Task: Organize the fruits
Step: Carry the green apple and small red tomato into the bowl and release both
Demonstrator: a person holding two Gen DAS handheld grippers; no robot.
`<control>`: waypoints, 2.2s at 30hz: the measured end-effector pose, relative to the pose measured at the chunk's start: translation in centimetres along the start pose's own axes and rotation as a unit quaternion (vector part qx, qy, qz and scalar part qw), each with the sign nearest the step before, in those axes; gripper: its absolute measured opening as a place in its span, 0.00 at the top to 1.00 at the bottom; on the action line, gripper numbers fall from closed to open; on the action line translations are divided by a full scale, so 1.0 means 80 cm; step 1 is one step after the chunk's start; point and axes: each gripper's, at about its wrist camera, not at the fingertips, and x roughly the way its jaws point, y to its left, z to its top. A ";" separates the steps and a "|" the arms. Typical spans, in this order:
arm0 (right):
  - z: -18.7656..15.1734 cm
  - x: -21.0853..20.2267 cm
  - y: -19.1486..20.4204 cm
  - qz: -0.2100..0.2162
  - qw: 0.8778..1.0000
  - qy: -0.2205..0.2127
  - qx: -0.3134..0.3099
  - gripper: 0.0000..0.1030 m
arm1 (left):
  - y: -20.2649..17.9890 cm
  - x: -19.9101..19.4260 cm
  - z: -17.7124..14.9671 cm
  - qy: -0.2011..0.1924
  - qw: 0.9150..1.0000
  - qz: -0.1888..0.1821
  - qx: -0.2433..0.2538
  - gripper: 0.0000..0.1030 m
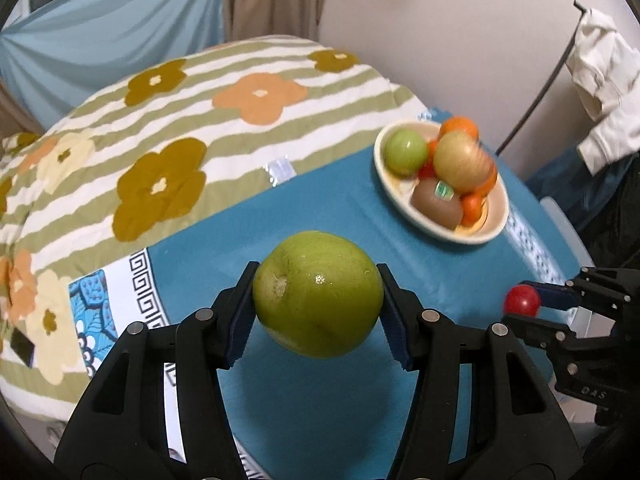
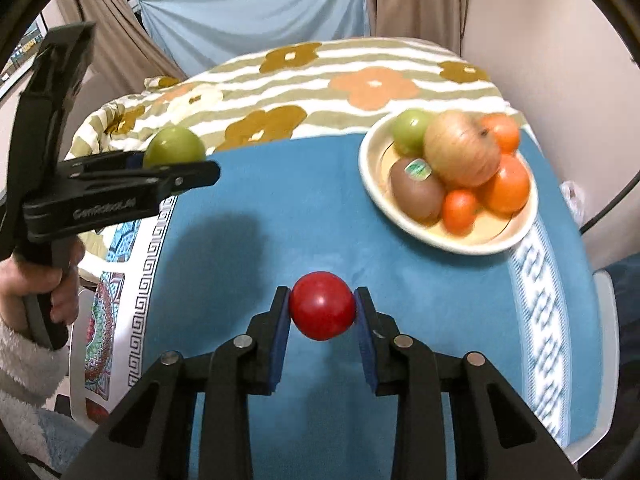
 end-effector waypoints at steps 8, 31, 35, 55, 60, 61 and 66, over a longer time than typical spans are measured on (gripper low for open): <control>0.036 -0.011 -0.070 0.015 0.999 -0.016 -0.023 0.72 | -0.056 0.010 0.039 -0.015 0.999 0.006 -0.043 0.42; 0.060 0.042 -0.180 0.076 0.995 0.022 -0.061 0.72 | -0.115 0.144 0.112 0.015 0.995 0.026 -0.090 0.42; 0.056 0.044 -0.182 0.081 0.994 0.022 -0.064 0.72 | -0.115 0.154 0.111 0.021 0.995 0.025 -0.092 0.42; 0.057 0.025 -0.185 0.093 0.992 -0.003 -0.082 0.72 | -0.109 0.075 0.102 -0.035 0.991 0.050 -0.119 0.00; 0.057 0.029 -0.178 0.084 0.989 -0.008 -0.120 0.72 | -0.105 0.055 0.082 -0.031 0.988 0.079 -0.128 0.00; 0.057 0.031 -0.176 0.082 0.988 -0.008 -0.131 0.72 | -0.104 0.050 0.076 -0.030 0.987 0.087 -0.131 0.00; 0.051 0.045 -0.174 0.073 0.983 -0.008 -0.166 0.72 | -0.101 0.036 0.051 -0.018 0.982 0.126 -0.138 0.00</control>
